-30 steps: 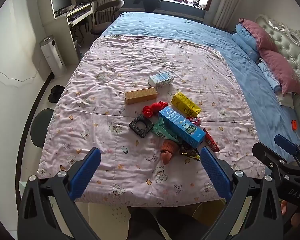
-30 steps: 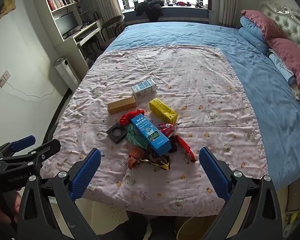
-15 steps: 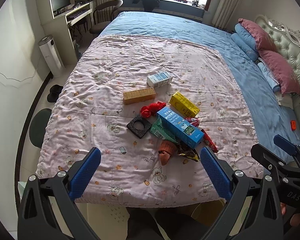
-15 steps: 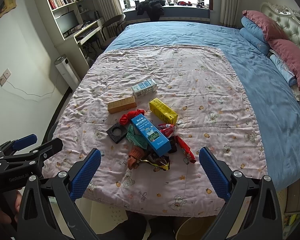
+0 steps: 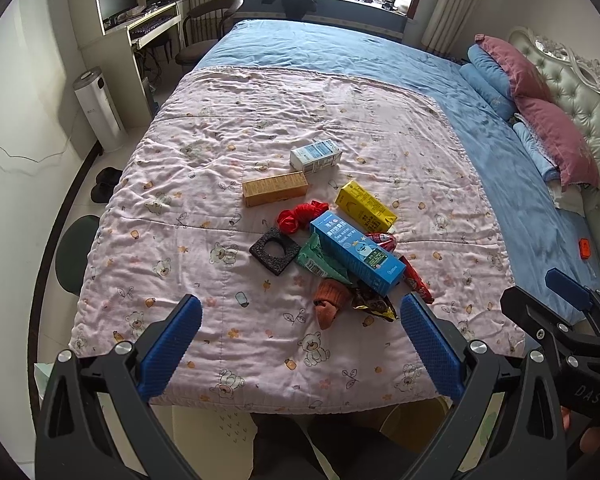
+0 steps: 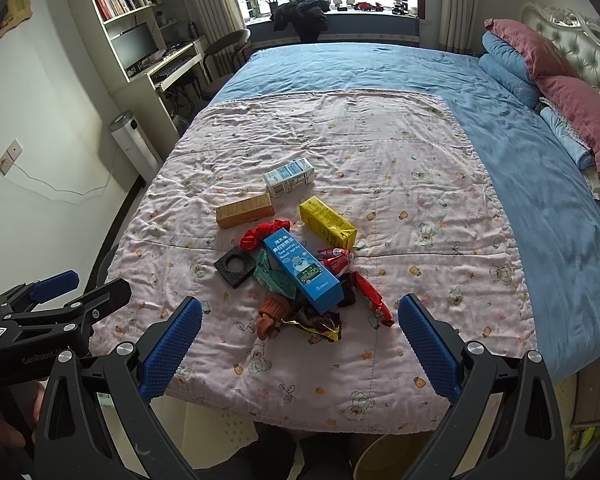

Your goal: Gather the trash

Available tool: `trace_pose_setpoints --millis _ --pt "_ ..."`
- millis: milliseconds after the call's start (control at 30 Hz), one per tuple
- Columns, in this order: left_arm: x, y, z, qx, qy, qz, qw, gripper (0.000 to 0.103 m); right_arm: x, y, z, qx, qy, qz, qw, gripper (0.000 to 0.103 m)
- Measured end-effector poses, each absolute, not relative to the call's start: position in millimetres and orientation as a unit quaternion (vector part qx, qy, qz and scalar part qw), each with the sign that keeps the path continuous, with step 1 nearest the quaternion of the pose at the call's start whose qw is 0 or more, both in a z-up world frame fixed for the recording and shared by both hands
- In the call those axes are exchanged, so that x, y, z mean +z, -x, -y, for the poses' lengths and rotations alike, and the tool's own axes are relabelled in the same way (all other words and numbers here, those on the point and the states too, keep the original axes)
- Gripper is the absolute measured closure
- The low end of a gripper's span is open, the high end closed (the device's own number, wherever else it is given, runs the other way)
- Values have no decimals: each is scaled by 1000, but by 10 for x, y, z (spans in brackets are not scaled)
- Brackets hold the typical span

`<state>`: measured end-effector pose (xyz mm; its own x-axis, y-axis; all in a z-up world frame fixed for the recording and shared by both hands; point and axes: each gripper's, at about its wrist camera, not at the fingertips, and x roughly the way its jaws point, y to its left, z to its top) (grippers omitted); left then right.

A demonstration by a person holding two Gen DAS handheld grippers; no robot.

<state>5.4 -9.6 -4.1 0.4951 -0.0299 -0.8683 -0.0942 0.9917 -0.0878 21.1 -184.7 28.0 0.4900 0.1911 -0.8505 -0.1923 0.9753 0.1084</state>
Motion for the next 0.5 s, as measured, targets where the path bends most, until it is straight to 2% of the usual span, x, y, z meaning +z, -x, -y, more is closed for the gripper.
trace_pose_setpoints --millis 500 --pt "-77 -42 79 14 72 -504 861 4 255 -250 1774 110 6 -493 863 8"
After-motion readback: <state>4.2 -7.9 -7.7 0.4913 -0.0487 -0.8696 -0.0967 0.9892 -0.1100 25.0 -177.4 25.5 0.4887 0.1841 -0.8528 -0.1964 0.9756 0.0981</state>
